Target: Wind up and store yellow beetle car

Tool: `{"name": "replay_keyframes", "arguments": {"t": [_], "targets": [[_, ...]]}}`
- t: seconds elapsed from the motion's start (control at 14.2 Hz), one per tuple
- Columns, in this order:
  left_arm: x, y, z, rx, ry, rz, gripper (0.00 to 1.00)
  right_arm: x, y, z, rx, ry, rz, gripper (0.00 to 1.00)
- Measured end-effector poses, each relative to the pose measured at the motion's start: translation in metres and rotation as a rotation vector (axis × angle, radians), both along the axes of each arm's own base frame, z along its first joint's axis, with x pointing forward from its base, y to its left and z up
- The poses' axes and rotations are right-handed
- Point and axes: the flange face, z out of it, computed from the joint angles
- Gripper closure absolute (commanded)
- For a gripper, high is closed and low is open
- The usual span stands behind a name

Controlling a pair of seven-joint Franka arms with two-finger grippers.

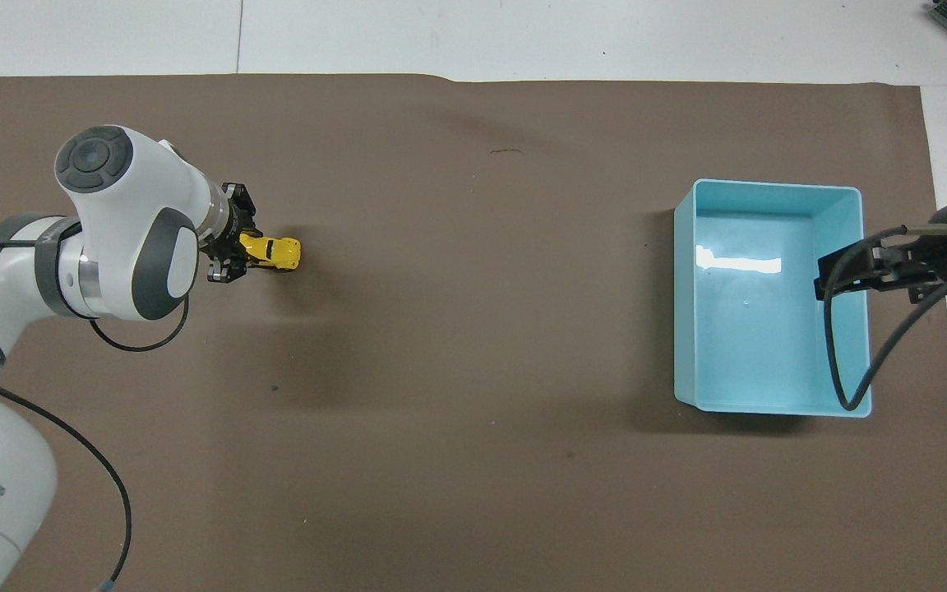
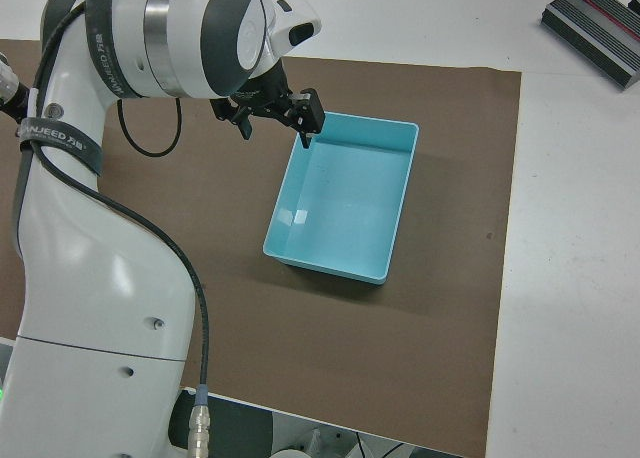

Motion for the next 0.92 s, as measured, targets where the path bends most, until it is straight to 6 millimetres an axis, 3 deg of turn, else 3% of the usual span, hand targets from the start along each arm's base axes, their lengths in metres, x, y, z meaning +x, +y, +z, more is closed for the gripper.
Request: {"name": "replay_keyframes", "arguments": {"t": [0.07, 0.14, 0.49, 0.92], "targets": [[0.0, 0.002, 0.0, 0.0, 0.0, -0.003, 0.7, 0.0, 0.0, 0.0, 0.0, 0.0, 0.0, 0.0], [0.0, 0.002, 0.0, 0.0, 0.0, -0.005, 0.01, 0.0, 0.0, 0.0, 0.0, 0.0, 0.0, 0.0], [0.001, 0.003, -0.005, 0.003, 0.004, -0.018, 0.0, 0.0, 0.0, 0.0, 0.0, 0.0, 0.0, 0.0], [0.003, 0.001, 0.023, -0.006, -0.035, -0.023, 0.0, 0.0, 0.0, 0.0, 0.0, 0.0, 0.0, 0.0]]}}
